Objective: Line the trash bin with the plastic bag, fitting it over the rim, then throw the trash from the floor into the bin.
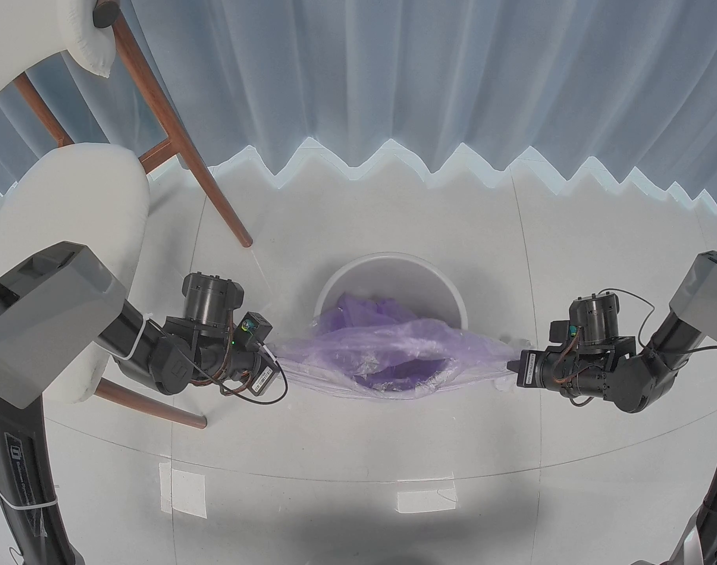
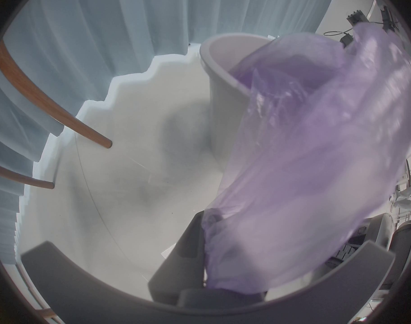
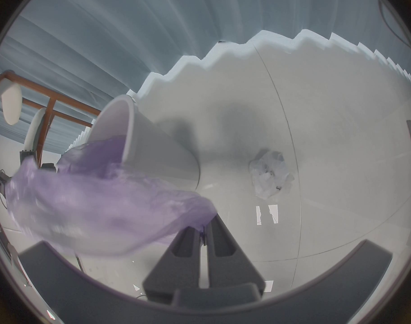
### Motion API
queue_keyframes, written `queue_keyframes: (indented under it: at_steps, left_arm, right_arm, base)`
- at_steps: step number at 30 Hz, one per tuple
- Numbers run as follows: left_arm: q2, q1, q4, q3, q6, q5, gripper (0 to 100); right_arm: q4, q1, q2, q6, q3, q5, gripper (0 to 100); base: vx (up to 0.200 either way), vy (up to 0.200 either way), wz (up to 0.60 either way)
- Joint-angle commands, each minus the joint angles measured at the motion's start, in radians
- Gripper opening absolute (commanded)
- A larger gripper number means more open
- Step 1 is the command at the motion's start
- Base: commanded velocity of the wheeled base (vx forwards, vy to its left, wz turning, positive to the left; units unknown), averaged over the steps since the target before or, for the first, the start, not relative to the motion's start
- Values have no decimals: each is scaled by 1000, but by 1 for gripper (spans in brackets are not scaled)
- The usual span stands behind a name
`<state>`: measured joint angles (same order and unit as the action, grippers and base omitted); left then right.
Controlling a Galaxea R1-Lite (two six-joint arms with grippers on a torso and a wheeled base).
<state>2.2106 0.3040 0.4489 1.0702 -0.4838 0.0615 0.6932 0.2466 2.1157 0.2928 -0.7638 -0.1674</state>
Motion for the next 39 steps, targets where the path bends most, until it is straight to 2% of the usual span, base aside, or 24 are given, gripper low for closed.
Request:
queue_keyframes:
  at_steps: [1, 5, 9, 21, 30, 31, 36, 37, 39]
  left_arm:
    - [-22, 4, 33, -36, 16, 4, 0]
    - [-17, 10, 59, -41, 21, 4, 0]
    - [-3, 41, 68, -41, 73, -6, 0]
    - [23, 38, 120, -27, 79, -9, 0]
    - [23, 38, 172, -21, 108, -11, 0]
    - [23, 37, 175, -19, 108, -11, 100]
    - [17, 30, 200, -19, 123, -11, 100]
    - [15, 29, 203, -21, 125, -11, 100]
    - [-11, 23, 228, -38, 128, -15, 100]
  right_arm:
    - [6, 8, -65, -3, 44, -3, 0]
    - [54, 22, -56, 0, 49, -3, 0]
    - [143, 34, -20, 5, 63, -3, 0]
    - [281, 34, 7, 8, 67, -1, 0]
    - [307, 49, 7, 8, 60, 2, 0]
    - [307, 49, 7, 8, 60, 2, 0]
    - [307, 42, 7, 5, 57, 2, 0]
    - [307, 42, 7, 5, 57, 2, 100]
    - [327, 42, 6, 8, 64, 2, 100]
  base:
    - [0, 0, 0]
    - [0, 0, 0]
    - [0, 0, 0]
    - [0, 0, 0]
    - [0, 0, 0]
    - [0, 0, 0]
    - [0, 0, 0]
    - [0, 0, 0]
    - [0, 0, 0]
